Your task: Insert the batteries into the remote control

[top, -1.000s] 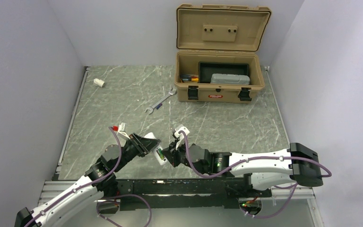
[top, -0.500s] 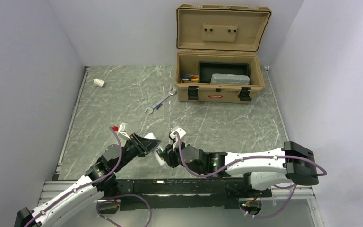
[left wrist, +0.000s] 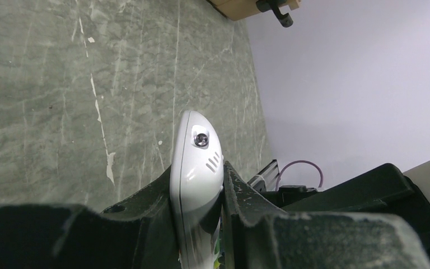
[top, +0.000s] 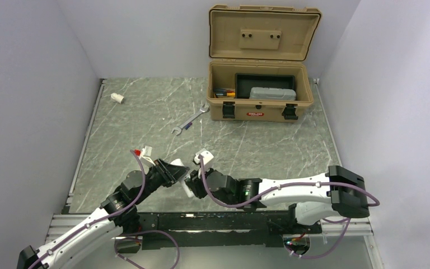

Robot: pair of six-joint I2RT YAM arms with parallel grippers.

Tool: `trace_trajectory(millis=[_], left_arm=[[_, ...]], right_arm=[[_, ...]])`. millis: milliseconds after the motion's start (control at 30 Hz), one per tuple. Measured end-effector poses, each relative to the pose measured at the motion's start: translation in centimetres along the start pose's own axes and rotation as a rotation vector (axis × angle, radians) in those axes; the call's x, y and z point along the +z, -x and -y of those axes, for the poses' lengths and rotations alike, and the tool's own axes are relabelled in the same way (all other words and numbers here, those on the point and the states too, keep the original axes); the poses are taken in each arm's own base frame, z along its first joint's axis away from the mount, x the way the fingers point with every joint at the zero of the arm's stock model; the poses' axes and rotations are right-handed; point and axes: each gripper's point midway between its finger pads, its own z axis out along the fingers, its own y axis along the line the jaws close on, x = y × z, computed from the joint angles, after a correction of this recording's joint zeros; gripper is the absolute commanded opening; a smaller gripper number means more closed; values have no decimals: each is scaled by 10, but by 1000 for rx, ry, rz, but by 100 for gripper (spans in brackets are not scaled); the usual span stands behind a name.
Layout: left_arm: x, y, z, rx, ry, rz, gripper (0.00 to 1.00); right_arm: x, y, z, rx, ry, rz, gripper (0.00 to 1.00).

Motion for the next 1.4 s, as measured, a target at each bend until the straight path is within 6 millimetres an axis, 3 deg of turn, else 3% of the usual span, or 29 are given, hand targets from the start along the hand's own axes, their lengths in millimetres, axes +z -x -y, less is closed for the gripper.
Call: trace_trajectory(millis=[1000, 1233, 1400], left_arm=[[-3, -1, -17, 55, 84, -5, 0], [-4, 1, -14, 53, 72, 0, 0], [-4, 2, -12, 50, 64, 4, 0]], right_arm=[[14, -20, 1, 5, -49, -91, 6], [11, -15, 0, 19, -44, -78, 6], [3, 1, -4, 38, -25, -40, 6]])
